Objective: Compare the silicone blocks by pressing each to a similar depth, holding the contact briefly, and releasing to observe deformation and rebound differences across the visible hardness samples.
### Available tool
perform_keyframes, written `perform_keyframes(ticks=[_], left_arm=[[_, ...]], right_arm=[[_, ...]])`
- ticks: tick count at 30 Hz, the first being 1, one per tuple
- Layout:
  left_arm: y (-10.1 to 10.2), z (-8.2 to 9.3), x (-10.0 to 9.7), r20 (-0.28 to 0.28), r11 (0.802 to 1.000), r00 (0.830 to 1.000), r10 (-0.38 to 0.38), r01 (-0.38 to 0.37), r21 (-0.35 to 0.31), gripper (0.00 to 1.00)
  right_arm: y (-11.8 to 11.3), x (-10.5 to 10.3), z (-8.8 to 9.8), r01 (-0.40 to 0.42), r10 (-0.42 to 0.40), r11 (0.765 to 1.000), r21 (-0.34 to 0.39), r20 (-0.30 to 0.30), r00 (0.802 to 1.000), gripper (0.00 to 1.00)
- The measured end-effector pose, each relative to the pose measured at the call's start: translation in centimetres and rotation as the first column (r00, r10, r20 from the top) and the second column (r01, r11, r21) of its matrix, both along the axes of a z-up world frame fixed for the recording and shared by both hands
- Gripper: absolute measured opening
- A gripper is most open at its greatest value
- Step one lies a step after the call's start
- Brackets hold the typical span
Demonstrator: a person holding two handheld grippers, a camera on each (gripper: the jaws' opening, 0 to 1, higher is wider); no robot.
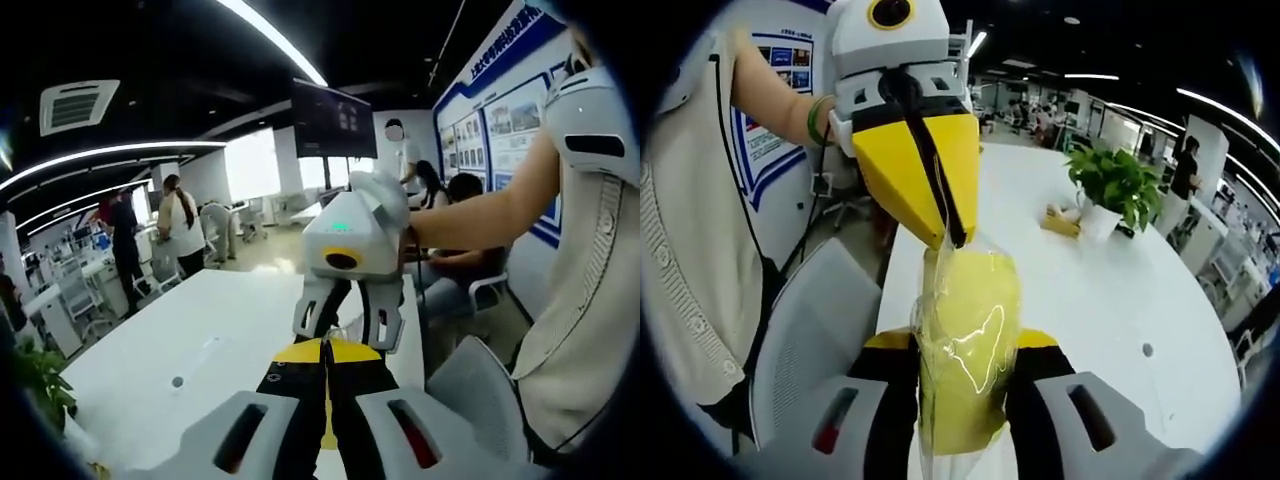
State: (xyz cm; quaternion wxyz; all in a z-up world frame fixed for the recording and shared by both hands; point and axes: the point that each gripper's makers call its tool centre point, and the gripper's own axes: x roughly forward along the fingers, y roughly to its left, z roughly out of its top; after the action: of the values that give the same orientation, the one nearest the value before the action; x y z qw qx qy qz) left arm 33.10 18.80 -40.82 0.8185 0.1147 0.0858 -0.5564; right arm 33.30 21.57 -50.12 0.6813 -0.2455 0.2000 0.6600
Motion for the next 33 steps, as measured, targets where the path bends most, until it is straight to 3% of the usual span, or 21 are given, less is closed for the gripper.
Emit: perform_keyframes(ticks=[17,25,33], left_arm=[[0.3,-0.3,0.3,-0.031,0.999,0.999,0.015,-0.016,-0.029,0.0],[0.5,-0.8,0.5,-0.052,0.999,0.998,0.028,-0.03,-0.037,0.0],[0.6,-1.3,0.7,-0.073,0.998,0.996,0.041,-0.045,-0.049,0.0]], right_arm=[[-0.6,0.0,-0.6,0.034,-0.034,0.999,0.008,-0.001,0.999,0.4],[-1.3,0.2,-0.5,0.092,-0.092,0.995,0.042,0.002,0.996,0.44],[-2.6,0.7,0.2,0.179,-0.181,0.976,0.124,0.012,0.983,0.47]])
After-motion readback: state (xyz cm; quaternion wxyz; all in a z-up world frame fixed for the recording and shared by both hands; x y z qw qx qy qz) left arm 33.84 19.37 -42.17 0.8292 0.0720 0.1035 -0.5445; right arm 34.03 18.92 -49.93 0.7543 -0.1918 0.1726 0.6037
